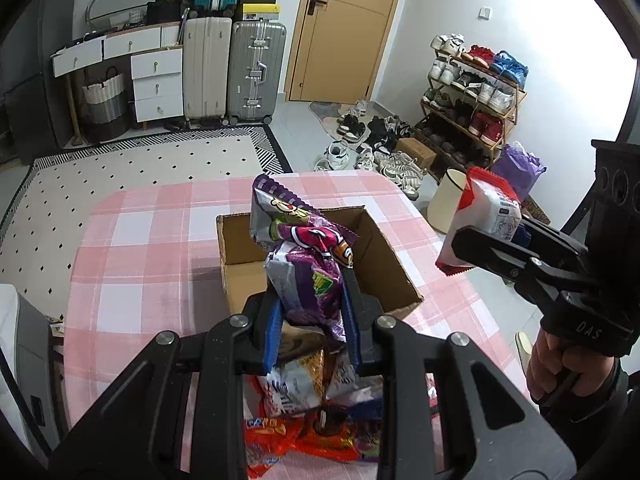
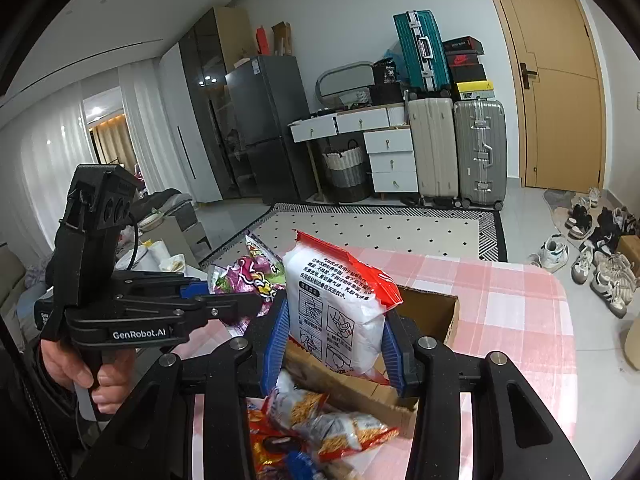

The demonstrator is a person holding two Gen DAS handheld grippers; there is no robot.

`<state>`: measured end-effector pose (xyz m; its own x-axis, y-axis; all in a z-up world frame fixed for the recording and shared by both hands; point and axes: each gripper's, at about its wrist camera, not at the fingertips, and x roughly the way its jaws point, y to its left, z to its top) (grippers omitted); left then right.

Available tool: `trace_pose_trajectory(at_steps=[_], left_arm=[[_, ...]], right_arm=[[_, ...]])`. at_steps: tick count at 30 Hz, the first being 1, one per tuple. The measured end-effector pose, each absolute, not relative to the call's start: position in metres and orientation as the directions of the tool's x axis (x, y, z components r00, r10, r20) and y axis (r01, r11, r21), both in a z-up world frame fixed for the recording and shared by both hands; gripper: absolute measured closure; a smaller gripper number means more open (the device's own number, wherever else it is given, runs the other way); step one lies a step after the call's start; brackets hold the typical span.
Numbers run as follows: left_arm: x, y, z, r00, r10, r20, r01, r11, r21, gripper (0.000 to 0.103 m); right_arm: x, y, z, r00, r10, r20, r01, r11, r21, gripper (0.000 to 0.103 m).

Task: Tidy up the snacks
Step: 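Carry both bags over the cardboard box and open both grippers, then pull both tools back from the box toward the snack pile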

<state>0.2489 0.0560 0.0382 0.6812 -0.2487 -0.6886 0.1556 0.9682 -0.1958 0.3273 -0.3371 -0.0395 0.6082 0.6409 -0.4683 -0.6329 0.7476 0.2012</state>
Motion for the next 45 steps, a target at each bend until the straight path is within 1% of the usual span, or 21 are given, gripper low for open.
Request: trace_pose_trajectory(at_steps=[9, 15, 22, 23, 25, 26, 28, 29, 30, 31, 32, 41, 45], left_arm=[[0.292, 0.046, 0.007, 0.648, -0.248, -0.72, 0.152, 0.969, -0.196, 0.08], [0.317, 0.045, -0.018, 0.621, -0.242, -0.745, 0.139, 0.97, -0.2, 0.08], [0.338, 0.045, -0.048, 0.591, -0.245, -0.768, 0.129, 0.969, -0.21, 0.08], [0.341, 0.046, -0.05, 0.587, -0.25, -0.77, 0.126, 0.968, -0.218, 0.08], [0.346, 0.047, -0.054, 0.587, -0.255, -0.769, 0.115, 0.966, -0.232, 0.08], [0.347, 0.049, -0.055, 0.589, -0.255, -0.767, 0.108, 0.965, -0.237, 0.078], [0.347, 0.053, -0.056, 0.595, -0.248, -0.765, 0.098, 0.967, -0.237, 0.064], [0.346, 0.053, -0.055, 0.598, -0.236, -0.766, 0.092, 0.969, -0.227, 0.046], [0.344, 0.054, -0.054, 0.61, -0.223, -0.76, 0.086, 0.972, -0.217, 0.036], [0.341, 0.054, -0.051, 0.619, -0.219, -0.754, 0.085, 0.973, -0.213, 0.034], [0.337, 0.058, -0.05, 0.626, -0.214, -0.75, 0.082, 0.974, -0.209, 0.034], [0.302, 0.068, -0.034, 0.652, -0.175, -0.738, 0.037, 0.979, -0.2, 0.034], [0.279, 0.07, -0.026, 0.661, -0.162, -0.733, 0.022, 0.98, -0.197, 0.03]], right_arm=[[0.367, -0.327, -0.063, 0.586, 0.635, -0.504, -0.617, 0.752, 0.23, 0.061], [0.389, -0.321, -0.093, 0.563, 0.61, -0.558, -0.594, 0.768, 0.24, 0.061], [0.409, -0.314, -0.122, 0.551, 0.58, -0.6, -0.57, 0.787, 0.236, 0.061], [0.412, -0.312, -0.126, 0.552, 0.574, -0.605, -0.565, 0.791, 0.235, 0.06], [0.417, -0.309, -0.131, 0.561, 0.556, -0.613, -0.553, 0.803, 0.223, 0.051], [0.42, -0.309, -0.132, 0.564, 0.552, -0.615, -0.551, 0.806, 0.217, 0.048], [0.423, -0.307, -0.133, 0.572, 0.541, -0.616, -0.549, 0.811, 0.203, 0.035], [0.422, -0.308, -0.132, 0.576, 0.544, -0.61, -0.55, 0.81, 0.203, 0.031], [0.421, -0.31, -0.131, 0.578, 0.549, -0.604, -0.552, 0.808, 0.206, 0.025], [0.42, -0.312, -0.13, 0.583, 0.552, -0.596, -0.551, 0.808, 0.209, 0.018], [0.419, -0.315, -0.127, 0.59, 0.552, -0.59, -0.549, 0.81, 0.208, 0.016], [0.381, -0.346, -0.095, 0.659, 0.549, -0.515, -0.528, 0.825, 0.204, 0.014], [0.358, -0.358, -0.084, 0.682, 0.543, -0.49, -0.526, 0.83, 0.188, 0.013]])
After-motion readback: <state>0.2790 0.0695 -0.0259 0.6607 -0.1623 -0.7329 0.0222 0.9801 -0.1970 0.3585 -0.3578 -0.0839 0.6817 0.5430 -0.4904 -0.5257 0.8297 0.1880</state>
